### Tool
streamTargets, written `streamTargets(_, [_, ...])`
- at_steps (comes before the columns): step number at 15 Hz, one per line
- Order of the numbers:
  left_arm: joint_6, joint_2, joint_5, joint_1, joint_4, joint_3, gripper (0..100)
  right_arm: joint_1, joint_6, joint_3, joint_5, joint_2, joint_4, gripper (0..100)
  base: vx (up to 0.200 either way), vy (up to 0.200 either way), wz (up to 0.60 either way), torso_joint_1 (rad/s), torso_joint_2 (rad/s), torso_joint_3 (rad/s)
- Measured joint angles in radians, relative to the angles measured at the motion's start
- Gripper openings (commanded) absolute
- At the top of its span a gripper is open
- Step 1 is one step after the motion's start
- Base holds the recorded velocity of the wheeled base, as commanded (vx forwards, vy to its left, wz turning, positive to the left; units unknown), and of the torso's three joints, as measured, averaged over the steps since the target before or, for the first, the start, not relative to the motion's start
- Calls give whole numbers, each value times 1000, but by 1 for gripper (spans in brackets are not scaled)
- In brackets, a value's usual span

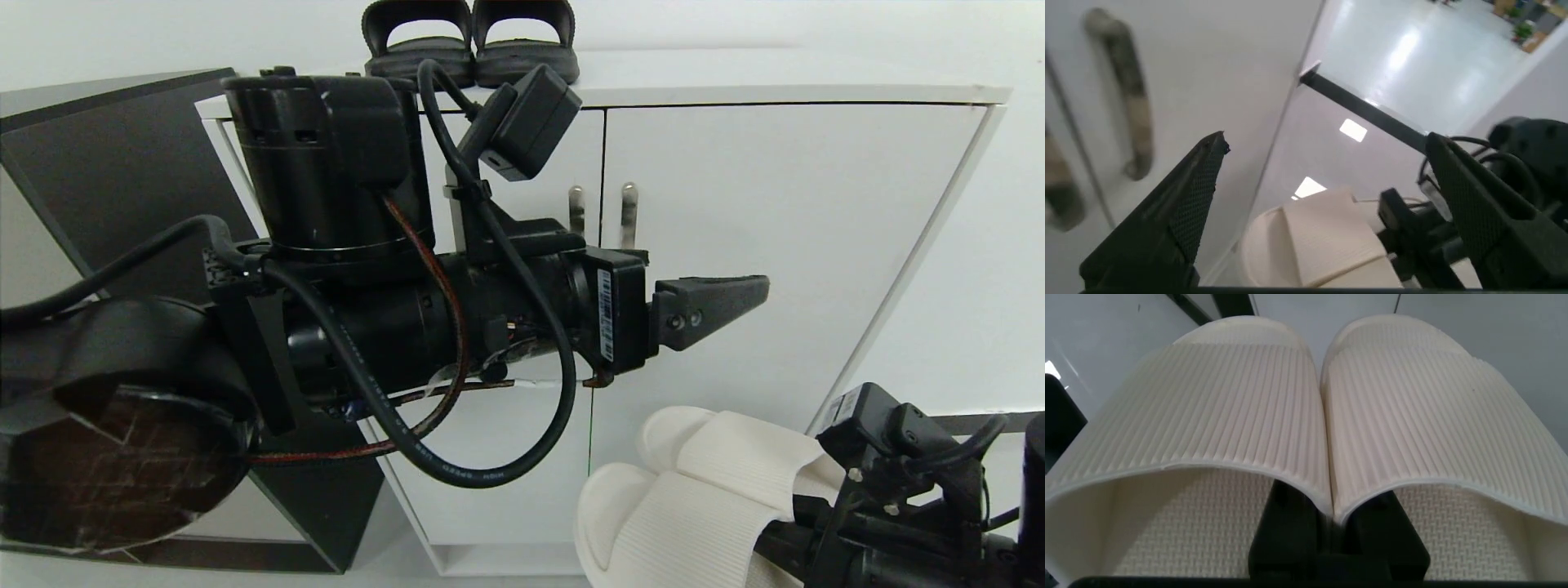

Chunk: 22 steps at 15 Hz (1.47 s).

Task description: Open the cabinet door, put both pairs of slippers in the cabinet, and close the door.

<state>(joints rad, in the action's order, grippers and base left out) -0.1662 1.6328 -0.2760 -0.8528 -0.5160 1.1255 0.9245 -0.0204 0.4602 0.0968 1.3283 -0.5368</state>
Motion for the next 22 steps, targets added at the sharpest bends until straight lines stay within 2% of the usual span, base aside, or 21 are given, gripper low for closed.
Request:
streamTargets(2, [0,2,23,6,0,4,100,0,0,0,0,3,0,0,0,0,0,0,0,0])
streamTargets(11, [1,25,42,67,-4,22,100,2,23,-9,0,7,0,0,0,0,0,0,0,0])
streamTargets(22, [-3,127,61,76,-6,116,100,18,37,-28,1,1,-1,0,0,0,0,0,0,0])
